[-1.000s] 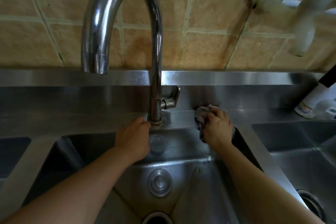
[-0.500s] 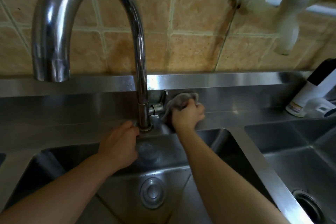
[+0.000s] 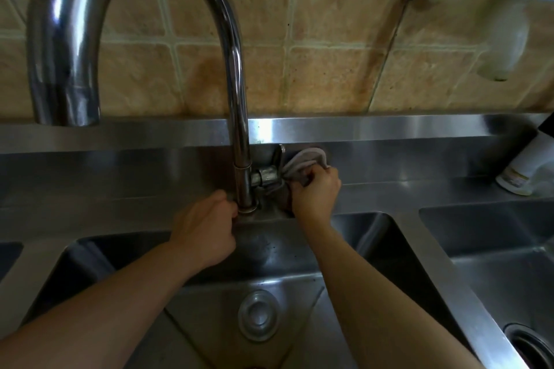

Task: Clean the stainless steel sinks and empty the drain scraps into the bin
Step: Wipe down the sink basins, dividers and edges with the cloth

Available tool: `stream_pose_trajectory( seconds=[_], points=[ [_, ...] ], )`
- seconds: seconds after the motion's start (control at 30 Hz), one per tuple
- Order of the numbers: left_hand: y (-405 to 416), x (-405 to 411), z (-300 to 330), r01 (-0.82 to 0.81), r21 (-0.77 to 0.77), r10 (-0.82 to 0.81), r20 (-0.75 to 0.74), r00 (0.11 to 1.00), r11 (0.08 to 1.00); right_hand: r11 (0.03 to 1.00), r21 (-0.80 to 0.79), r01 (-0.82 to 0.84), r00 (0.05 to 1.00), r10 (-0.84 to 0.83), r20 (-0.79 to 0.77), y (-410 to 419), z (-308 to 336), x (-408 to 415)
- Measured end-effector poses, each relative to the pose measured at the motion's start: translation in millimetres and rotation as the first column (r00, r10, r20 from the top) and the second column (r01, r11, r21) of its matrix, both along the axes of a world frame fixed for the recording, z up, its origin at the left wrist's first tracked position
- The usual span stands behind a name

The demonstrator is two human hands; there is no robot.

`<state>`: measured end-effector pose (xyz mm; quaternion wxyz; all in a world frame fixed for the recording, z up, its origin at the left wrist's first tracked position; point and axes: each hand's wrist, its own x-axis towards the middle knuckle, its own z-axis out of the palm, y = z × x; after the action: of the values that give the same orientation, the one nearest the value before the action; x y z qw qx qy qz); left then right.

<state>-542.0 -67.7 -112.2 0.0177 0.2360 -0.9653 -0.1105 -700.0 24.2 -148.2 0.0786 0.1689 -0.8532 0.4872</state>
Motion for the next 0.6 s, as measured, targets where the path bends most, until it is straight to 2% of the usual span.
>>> stream_pose_trajectory(
  seconds=[0.1,0.17,0.23,0.37,0.47,0.6],
  points=[
    [1.8,3.1,-0.5,0.006,-0.018,-0.006,0.012,1.000,1.000,0.998,0.061,-0.008,0.999,0.005,0.050,3.3,5.5,-5.0],
    [2.2,4.7,-3.0,0.016,-0.032,-0.016,0.027,1.000,0.999,0.999,0.045,0.008,0.999,-0.010,0.033,13.6,14.5,-14.0],
    [2.1,5.8,-3.7,0.024,-0.036,-0.023,0.035,0.999,0.999,0.997,-0.022,0.069,0.998,-0.068,0.018,31.2,20.4,-35.1],
    [-0.4,3.9,-2.3,0.025,-0.024,-0.024,0.028,0.999,0.999,0.958,-0.175,0.229,0.966,-0.202,0.159,77.7,37.6,-82.3],
    [-0.8,0.1,-1.5,0.011,-0.022,-0.011,0.022,1.000,1.000,0.962,-0.185,0.202,0.979,-0.198,0.040,74.7,57.3,-74.7],
    [-1.2,-2.9,0.0,-0.024,-0.035,0.025,0.042,0.999,0.999,0.998,-0.059,0.014,0.990,-0.022,-0.138,18.6,59.5,-20.1]
  ],
)
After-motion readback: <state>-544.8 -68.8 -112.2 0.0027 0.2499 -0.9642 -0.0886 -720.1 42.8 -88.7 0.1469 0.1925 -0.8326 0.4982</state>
